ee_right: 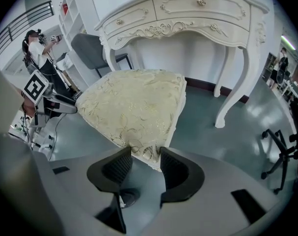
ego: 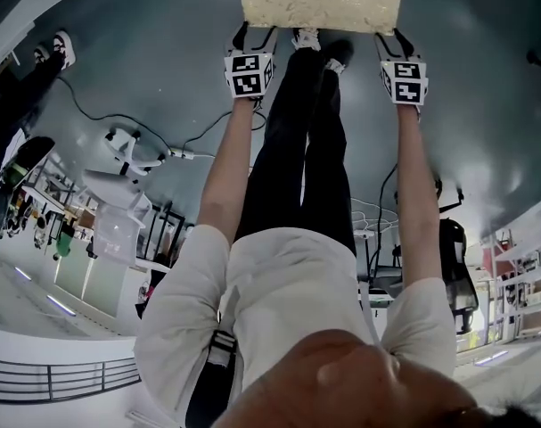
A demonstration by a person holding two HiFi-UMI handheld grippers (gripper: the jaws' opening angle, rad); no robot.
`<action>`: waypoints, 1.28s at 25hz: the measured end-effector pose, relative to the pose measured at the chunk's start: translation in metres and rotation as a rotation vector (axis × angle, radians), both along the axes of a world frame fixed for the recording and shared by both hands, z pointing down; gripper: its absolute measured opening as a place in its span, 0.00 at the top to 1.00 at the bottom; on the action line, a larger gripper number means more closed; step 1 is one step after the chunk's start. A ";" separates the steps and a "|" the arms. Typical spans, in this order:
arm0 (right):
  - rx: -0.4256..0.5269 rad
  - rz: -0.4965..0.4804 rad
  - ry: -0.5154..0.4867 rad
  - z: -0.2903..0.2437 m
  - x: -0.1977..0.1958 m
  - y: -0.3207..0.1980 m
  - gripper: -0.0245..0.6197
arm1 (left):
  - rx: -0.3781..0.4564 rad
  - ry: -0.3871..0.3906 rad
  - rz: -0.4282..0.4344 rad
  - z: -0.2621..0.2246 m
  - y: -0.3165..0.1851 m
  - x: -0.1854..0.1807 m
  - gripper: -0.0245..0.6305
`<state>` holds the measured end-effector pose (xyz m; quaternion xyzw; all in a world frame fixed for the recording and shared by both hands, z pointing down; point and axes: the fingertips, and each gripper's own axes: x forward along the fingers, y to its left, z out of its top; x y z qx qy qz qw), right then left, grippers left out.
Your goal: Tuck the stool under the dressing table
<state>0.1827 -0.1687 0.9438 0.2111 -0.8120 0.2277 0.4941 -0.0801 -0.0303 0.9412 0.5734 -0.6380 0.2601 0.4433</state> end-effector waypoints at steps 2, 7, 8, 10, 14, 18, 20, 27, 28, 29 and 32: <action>0.008 0.010 0.002 0.001 -0.009 -0.008 0.63 | -0.009 0.009 0.006 0.002 -0.009 -0.009 0.51; 0.019 0.054 -0.002 -0.002 -0.023 -0.026 0.63 | -0.015 0.028 0.026 -0.001 -0.030 -0.025 0.51; 0.016 0.060 -0.002 -0.002 -0.026 -0.029 0.63 | -0.017 0.030 0.027 -0.001 -0.034 -0.029 0.51; 0.005 0.069 0.000 -0.003 -0.033 -0.035 0.63 | -0.019 0.034 0.029 -0.002 -0.042 -0.036 0.51; -0.022 0.108 0.006 -0.004 -0.039 -0.044 0.63 | -0.019 0.039 0.042 -0.003 -0.053 -0.043 0.51; -0.034 0.154 -0.009 -0.003 -0.044 -0.054 0.63 | 0.001 0.032 0.045 -0.003 -0.066 -0.051 0.51; -0.042 0.181 -0.018 -0.002 -0.047 -0.059 0.63 | 0.005 0.031 0.045 -0.002 -0.072 -0.054 0.51; -0.018 0.207 -0.037 -0.002 -0.058 -0.083 0.63 | 0.011 0.027 0.050 -0.002 -0.097 -0.066 0.51; -0.018 0.205 -0.041 -0.003 -0.059 -0.087 0.63 | 0.014 0.024 0.048 -0.003 -0.102 -0.067 0.51; -0.018 0.201 -0.045 -0.005 -0.059 -0.091 0.63 | 0.015 0.021 0.045 -0.004 -0.106 -0.068 0.51; -0.026 0.180 -0.053 -0.006 -0.061 -0.101 0.63 | 0.006 0.010 0.024 -0.005 -0.116 -0.069 0.51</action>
